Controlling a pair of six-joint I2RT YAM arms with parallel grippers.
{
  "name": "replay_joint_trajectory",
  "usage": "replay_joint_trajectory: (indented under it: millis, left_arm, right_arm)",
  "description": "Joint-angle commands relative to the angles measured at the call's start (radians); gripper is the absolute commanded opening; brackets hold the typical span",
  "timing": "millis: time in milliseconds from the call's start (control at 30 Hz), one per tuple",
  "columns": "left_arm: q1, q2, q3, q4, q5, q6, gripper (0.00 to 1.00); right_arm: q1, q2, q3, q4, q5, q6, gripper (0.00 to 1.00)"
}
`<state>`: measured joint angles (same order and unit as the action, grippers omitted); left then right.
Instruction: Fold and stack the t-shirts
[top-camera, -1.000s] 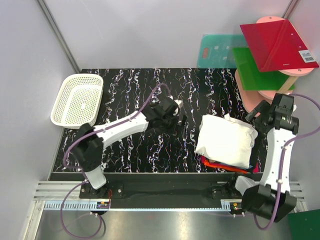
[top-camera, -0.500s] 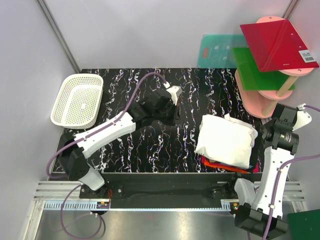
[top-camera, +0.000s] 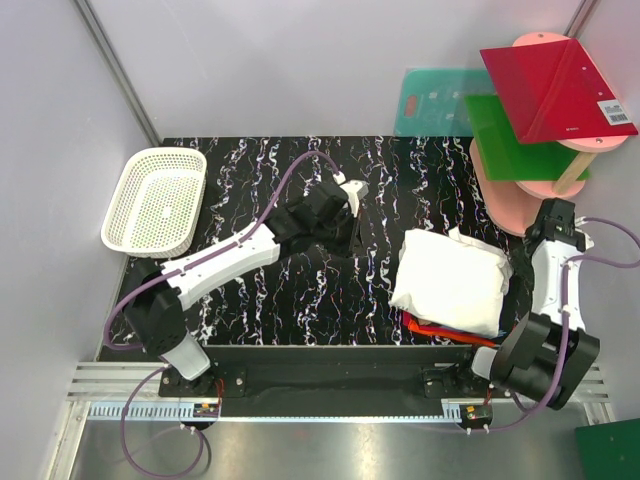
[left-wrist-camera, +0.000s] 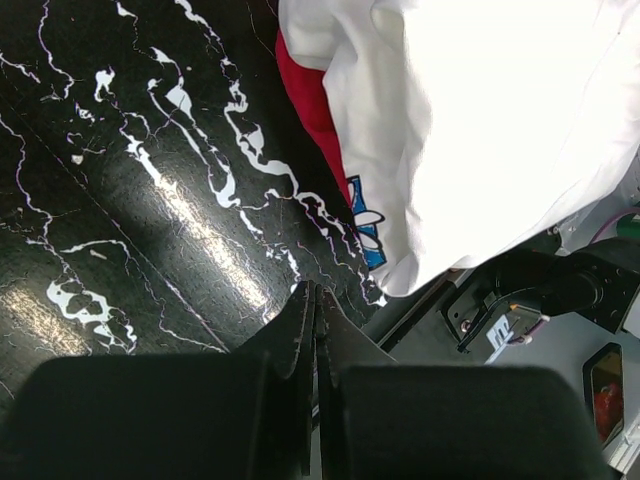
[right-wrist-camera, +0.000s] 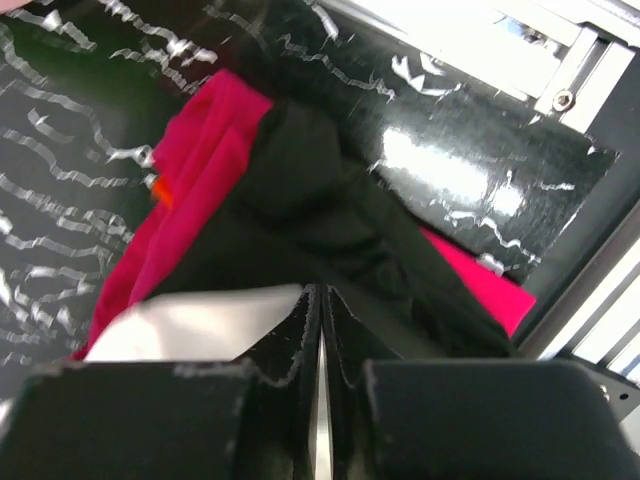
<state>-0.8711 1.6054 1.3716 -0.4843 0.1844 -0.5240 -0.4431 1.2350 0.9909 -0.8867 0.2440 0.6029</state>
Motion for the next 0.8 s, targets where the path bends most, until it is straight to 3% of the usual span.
replay_joint_trajectory:
  millis: [0, 367, 667, 767]
  left_arm:
    - [0.000, -0.056, -0.014, 0.038, 0.029, 0.010, 0.00]
    - [0.001, -0.071, -0.060, 0.062, 0.053, 0.004, 0.00]
    - [0.007, -0.085, -0.071, 0.062, 0.052, 0.005, 0.00]
    - [0.011, -0.087, -0.075, 0.062, 0.050, 0.004, 0.00]
  right_arm:
    - [-0.048, 0.069, 0.015, 0.071, 0.002, -0.029, 0.08]
    - [-0.152, 0.268, 0.025, 0.100, -0.064, 0.018, 0.11]
    - [-0.190, 0.446, -0.008, 0.172, -0.308, 0.054, 0.11]
    - [-0.189, 0.512, -0.037, 0.227, -0.481, 0.072, 0.09]
